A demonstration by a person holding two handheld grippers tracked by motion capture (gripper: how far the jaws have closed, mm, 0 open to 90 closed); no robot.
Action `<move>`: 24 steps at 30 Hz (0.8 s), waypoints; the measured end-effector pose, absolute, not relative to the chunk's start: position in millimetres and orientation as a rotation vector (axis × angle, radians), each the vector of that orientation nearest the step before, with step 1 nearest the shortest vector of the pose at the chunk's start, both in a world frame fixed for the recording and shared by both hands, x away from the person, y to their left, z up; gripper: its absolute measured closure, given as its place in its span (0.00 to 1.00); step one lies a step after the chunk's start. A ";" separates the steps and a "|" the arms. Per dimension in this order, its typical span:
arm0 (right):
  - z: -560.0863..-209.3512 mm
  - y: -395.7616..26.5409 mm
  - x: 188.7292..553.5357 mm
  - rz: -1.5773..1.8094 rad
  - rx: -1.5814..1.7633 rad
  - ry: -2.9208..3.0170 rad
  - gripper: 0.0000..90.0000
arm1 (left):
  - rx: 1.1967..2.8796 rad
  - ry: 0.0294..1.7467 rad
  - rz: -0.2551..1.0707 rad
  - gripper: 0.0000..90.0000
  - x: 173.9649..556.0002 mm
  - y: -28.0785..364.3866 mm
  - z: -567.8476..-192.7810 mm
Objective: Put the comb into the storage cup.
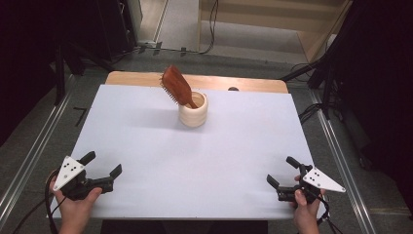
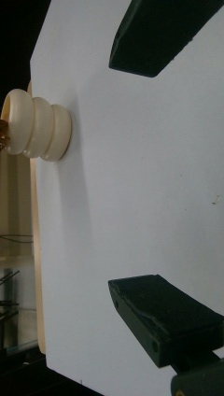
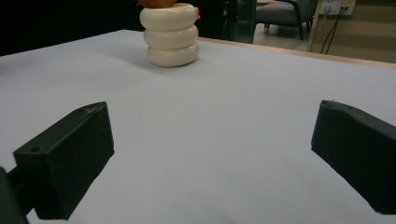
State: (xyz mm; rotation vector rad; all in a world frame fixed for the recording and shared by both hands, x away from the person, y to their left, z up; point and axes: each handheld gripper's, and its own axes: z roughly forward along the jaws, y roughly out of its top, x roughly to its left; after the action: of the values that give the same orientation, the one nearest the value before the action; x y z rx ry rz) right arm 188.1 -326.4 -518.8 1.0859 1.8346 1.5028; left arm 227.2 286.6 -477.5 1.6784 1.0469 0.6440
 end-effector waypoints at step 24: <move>-518.9 -325.5 187.8 1.490 1.088 1.837 0.00 | 1.702 1.029 0.641 0.00 217.0 317.5 -487.6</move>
State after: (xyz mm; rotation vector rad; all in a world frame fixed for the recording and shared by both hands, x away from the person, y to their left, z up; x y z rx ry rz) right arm 187.8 -325.5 -518.9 1.0878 1.8372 1.4895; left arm 217.0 317.5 -487.6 1.7020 1.0288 0.6415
